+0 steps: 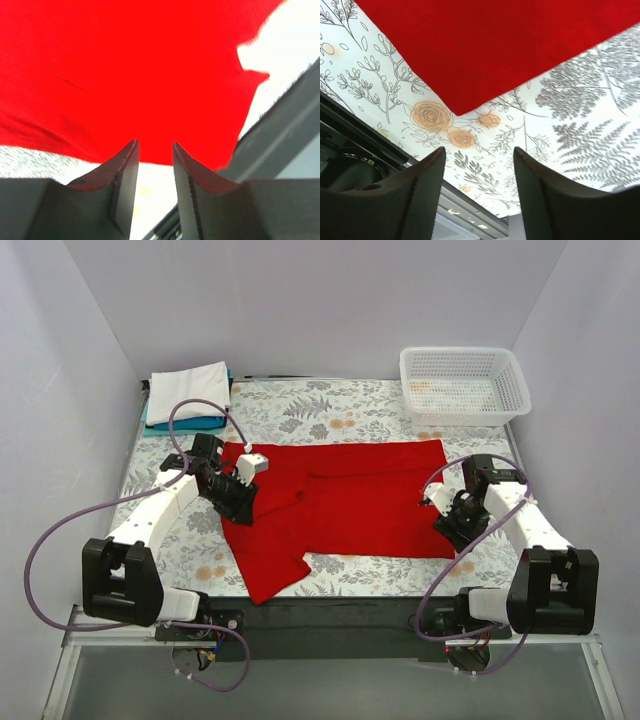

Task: Fold and stack the t-shirts
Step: Fold the tshirt

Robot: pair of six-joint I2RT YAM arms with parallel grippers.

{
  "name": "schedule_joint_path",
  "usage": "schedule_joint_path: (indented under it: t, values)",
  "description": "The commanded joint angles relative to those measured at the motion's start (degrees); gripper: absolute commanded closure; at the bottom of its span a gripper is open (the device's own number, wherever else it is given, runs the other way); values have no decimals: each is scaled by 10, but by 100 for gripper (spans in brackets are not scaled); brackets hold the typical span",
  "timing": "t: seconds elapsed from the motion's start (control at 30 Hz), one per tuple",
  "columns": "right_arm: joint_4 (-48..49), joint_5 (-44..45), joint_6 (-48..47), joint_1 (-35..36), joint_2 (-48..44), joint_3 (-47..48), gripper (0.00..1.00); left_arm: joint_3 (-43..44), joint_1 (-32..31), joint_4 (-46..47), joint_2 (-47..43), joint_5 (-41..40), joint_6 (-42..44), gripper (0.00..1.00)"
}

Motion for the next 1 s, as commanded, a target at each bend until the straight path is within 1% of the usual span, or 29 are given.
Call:
schedule_joint_path:
  t: [0.0, 0.03, 0.1, 0.2, 0.23, 0.3, 0.33, 0.37, 0.43, 0.6, 0.8, 0.9, 0.97]
  values:
    - [-10, 5, -47, -4, -41, 26, 36, -19, 4, -74, -48, 26, 85, 67]
    - [-10, -6, -46, -2, -45, 28, 31, -25, 3, -77, -52, 23, 95, 66]
    - [-7, -21, -39, 10, -42, 27, 30, -49, 3, -84, -59, 16, 120, 62]
    - [3, -25, -10, 40, -11, 7, 35, -84, -21, -82, -67, -20, 160, 58]
    - [17, -27, -4, 47, 0, -5, 39, -96, -48, -72, -87, -36, 170, 58]
    - [33, -26, 9, 69, 2, -19, 41, -130, -78, -42, -113, -78, 176, 58]
    - [52, -24, 11, 76, -1, -25, 41, -139, -107, -34, -134, -89, 178, 58]
    - [59, -22, 13, 83, -4, -39, 41, -146, -117, -27, -139, -106, 180, 58]
    - [77, -14, 18, 105, -7, -54, 43, -165, -132, -13, -139, -114, 185, 58]
    - [119, 15, 32, 145, -10, -96, 46, -168, -135, 0, -117, -115, 187, 58]
    - [142, 32, 33, 156, -17, -115, 47, -168, -135, 5, -117, -112, 188, 58]
    - [157, 43, 33, 158, -15, -127, 57, -168, -138, 9, -117, -106, 194, 58]
    - [168, 45, 34, 161, -13, -138, 69, -170, -147, 11, -112, -114, 193, 57]
